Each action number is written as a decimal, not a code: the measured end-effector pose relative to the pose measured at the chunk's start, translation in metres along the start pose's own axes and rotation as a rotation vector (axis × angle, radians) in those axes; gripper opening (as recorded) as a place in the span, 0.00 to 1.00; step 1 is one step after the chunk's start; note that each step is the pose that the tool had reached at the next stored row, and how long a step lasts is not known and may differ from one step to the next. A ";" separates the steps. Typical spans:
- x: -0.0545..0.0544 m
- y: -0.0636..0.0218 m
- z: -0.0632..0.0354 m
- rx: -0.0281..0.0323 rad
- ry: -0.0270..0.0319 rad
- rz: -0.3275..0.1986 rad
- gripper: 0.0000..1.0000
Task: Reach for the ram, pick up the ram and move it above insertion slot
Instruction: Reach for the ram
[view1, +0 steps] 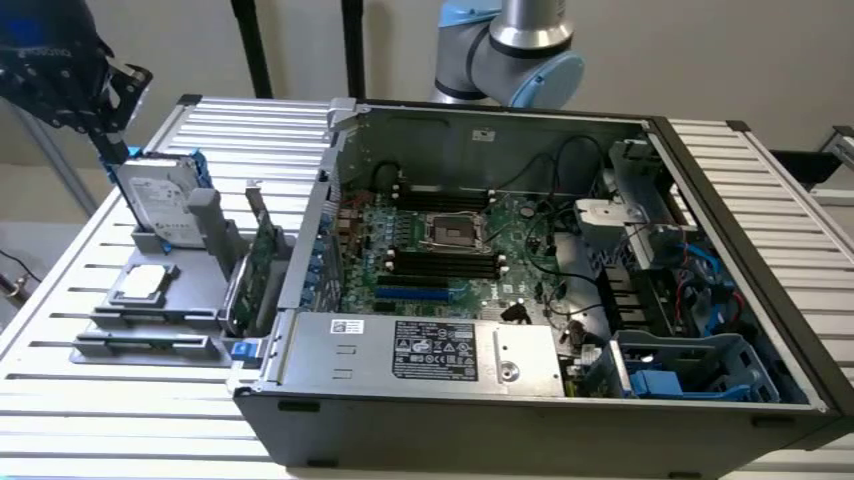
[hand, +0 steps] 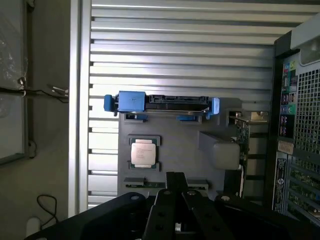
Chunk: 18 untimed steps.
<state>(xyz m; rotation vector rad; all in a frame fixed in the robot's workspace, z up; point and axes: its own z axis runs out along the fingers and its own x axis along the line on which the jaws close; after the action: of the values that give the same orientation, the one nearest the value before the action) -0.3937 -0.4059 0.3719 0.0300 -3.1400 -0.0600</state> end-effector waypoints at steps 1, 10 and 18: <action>0.000 0.0000 0.0000 0.0000 0.0000 0.000 0.11; 0.000 -0.0186 0.0011 -0.0001 -0.0001 0.000 0.11; -0.002 -0.0451 0.0043 0.0007 0.0000 0.000 0.11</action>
<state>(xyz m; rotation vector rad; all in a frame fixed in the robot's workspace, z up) -0.3905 -0.4507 0.3659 0.0300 -3.1400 -0.0588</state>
